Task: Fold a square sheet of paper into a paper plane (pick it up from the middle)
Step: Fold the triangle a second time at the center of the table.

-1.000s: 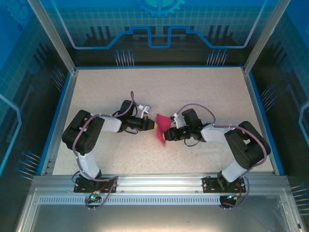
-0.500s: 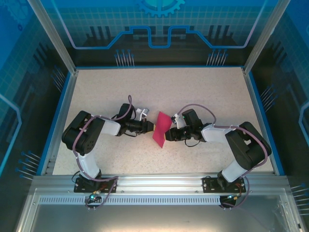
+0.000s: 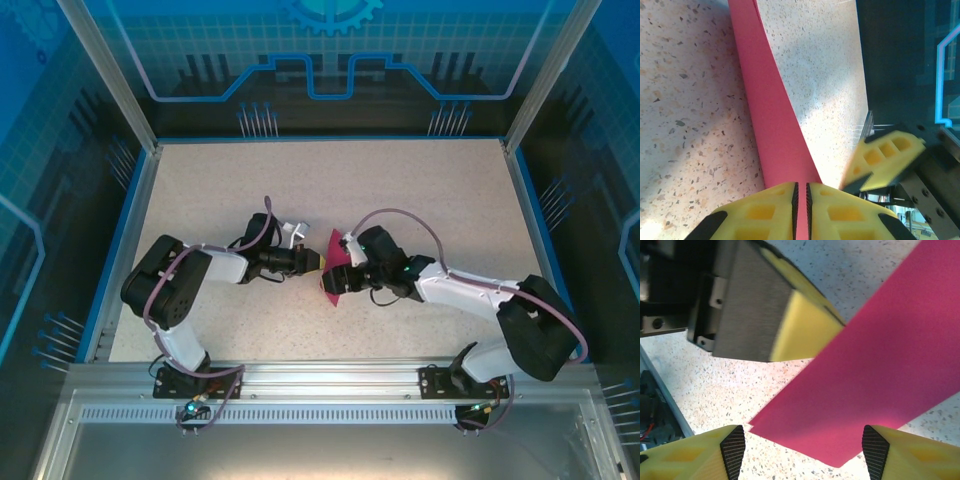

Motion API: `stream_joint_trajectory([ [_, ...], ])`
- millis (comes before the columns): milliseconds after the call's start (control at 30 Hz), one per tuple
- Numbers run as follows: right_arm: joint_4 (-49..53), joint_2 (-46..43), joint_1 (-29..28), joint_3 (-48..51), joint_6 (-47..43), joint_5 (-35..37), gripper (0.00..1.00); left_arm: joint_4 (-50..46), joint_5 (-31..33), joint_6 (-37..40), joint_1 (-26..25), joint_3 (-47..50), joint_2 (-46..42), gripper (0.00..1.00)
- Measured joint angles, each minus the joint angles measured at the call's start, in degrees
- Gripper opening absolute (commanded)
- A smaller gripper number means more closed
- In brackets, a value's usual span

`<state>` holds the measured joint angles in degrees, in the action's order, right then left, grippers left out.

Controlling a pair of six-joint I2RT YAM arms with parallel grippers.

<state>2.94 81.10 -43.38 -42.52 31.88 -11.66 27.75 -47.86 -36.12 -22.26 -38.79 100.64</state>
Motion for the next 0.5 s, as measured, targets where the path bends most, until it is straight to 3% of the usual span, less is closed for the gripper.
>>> stream_joint_trajectory([
  [233,5.49,2.27,-6.47,-5.11,-2.29,8.70,0.64,-0.07,0.02,0.00,-0.15,0.00,0.00,0.14],
  [500,8.72,3.74,-6.86,-5.49,-3.93,12.37,0.51,-0.46,0.02,0.04,-0.31,0.00,0.00,0.14],
])
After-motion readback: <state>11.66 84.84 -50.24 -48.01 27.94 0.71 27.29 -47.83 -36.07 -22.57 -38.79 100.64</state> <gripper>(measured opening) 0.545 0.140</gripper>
